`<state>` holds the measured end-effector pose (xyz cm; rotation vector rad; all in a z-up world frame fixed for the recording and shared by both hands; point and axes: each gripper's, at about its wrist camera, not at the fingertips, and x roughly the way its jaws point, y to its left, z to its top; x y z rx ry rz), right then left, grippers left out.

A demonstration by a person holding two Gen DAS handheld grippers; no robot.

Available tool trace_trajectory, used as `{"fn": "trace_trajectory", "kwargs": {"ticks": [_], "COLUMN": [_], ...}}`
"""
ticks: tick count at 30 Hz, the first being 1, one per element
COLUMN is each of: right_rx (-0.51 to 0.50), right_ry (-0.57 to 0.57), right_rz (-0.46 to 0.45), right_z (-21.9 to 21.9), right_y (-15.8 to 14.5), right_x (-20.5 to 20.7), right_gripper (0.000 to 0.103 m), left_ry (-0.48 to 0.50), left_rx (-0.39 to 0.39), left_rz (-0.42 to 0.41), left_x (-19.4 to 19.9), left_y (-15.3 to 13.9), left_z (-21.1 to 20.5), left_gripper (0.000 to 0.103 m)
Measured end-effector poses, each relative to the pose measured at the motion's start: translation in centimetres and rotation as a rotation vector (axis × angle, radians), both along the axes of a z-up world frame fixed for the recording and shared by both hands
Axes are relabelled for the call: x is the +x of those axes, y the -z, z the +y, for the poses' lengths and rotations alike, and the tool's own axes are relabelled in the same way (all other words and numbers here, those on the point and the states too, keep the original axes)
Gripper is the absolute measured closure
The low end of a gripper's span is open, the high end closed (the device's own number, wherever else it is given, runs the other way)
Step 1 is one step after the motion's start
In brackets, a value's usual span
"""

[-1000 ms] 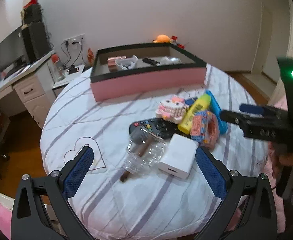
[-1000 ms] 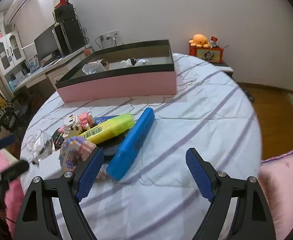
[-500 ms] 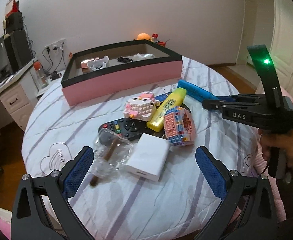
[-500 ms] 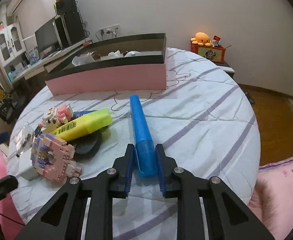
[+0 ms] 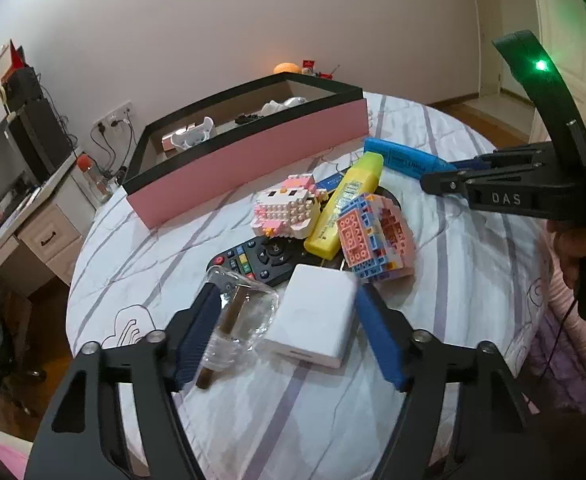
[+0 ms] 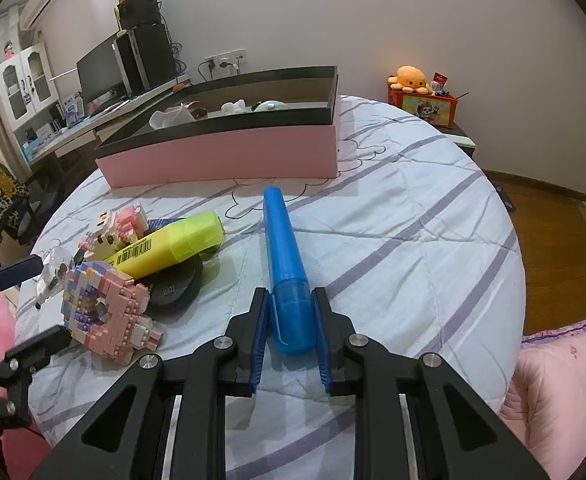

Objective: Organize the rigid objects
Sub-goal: 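Grasp the white charger with the left tool while the right tool grasps the blue marker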

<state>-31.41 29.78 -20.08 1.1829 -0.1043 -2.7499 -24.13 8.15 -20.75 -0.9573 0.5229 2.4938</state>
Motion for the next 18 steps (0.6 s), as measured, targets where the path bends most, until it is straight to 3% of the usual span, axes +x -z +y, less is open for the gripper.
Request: {"fn": "trace_trajectory", "kwargs": {"ticks": [2,4,7,11,12,15,18], "right_rx": [-0.002,0.001,-0.003,0.003,0.000,-0.003,-0.001], "right_ry": [0.001,-0.001,0.001,0.001,0.001,0.001,0.002], "right_rz": [0.000,-0.001,-0.001,0.000,0.000,0.003,0.002], "right_z": [0.0,0.0,0.0,-0.1,0.0,0.0,0.0], "right_y": [0.0,0.0,0.0,0.0,0.0,0.1,0.0], "right_x": [0.0,0.0,-0.1,-0.1,-0.2,-0.2,0.0], "right_gripper": [0.081,0.081,0.081,0.081,0.081,0.081,0.081], "left_ry": [0.027,0.081,0.060,0.036,0.024,0.007,-0.014], "left_rx": [0.029,0.062,0.030,0.065,0.063,0.131,0.126], "left_rz": [-0.039,-0.071,-0.069,-0.131,-0.143,-0.174,-0.165], "left_x": [0.3,0.7,0.5,-0.6,-0.9,-1.3,-1.4], "left_y": [-0.4,-0.6,0.1,1.4,1.7,1.9,1.7], "left_z": [-0.2,-0.2,-0.1,-0.4,-0.4,-1.0,-0.9], "left_gripper": [0.041,0.040,0.040,0.047,0.054,0.055,0.056]}}
